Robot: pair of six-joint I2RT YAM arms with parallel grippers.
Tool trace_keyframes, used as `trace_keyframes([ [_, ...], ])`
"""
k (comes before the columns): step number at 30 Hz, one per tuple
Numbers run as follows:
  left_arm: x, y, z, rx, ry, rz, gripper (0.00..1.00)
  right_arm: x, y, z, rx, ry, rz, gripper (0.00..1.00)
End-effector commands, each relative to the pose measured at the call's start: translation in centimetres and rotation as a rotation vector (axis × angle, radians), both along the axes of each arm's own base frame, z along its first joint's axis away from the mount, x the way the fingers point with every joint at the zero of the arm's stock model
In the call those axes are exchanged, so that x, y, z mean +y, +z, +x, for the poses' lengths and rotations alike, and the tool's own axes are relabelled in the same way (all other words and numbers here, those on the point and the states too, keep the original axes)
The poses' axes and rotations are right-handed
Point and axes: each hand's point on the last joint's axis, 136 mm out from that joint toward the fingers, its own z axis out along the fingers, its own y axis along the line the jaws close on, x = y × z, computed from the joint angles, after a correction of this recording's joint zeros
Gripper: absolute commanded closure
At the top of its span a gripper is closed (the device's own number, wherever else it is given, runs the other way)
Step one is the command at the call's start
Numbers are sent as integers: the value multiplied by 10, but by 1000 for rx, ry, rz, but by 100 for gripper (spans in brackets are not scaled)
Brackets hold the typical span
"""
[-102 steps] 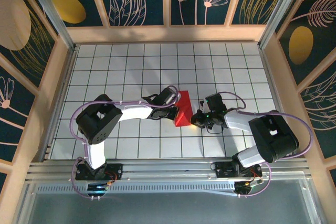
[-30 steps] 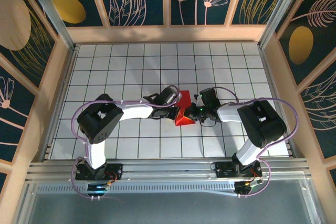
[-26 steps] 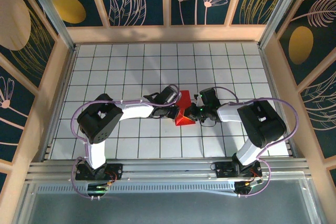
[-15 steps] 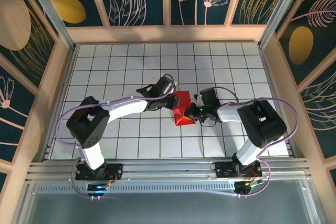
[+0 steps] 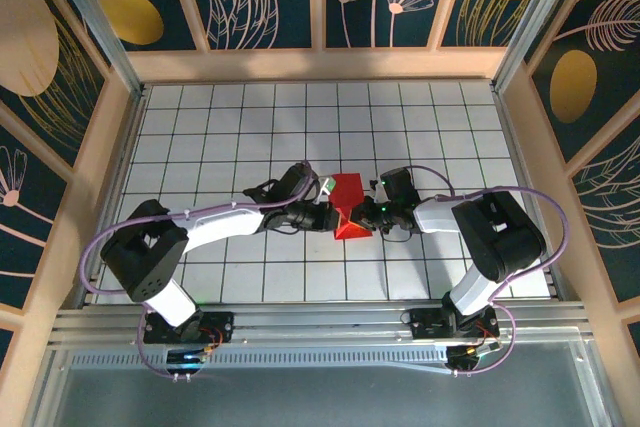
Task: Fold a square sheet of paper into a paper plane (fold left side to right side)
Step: Fold the triangle a second time at the center of the table.
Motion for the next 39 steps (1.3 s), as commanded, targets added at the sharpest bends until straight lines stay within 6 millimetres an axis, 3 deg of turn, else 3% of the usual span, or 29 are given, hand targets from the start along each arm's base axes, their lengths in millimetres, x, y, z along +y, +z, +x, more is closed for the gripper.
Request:
trace_keyframes([
  [1,-14,-6,-11,92,-19,-47,92,-12,-21,-14,55,-14,-73,100],
  [11,-20,-35,-10,120,-8,-1,96,-12,-22,-16,60,-10,-77,100],
  [22,-15,-52,0,110,41,55,96,-11,-23,-16,62,-5,-79,100],
  [39,-25,-36,10,73,47,16,96,-12,-24,-16,64,-6,-84,100],
])
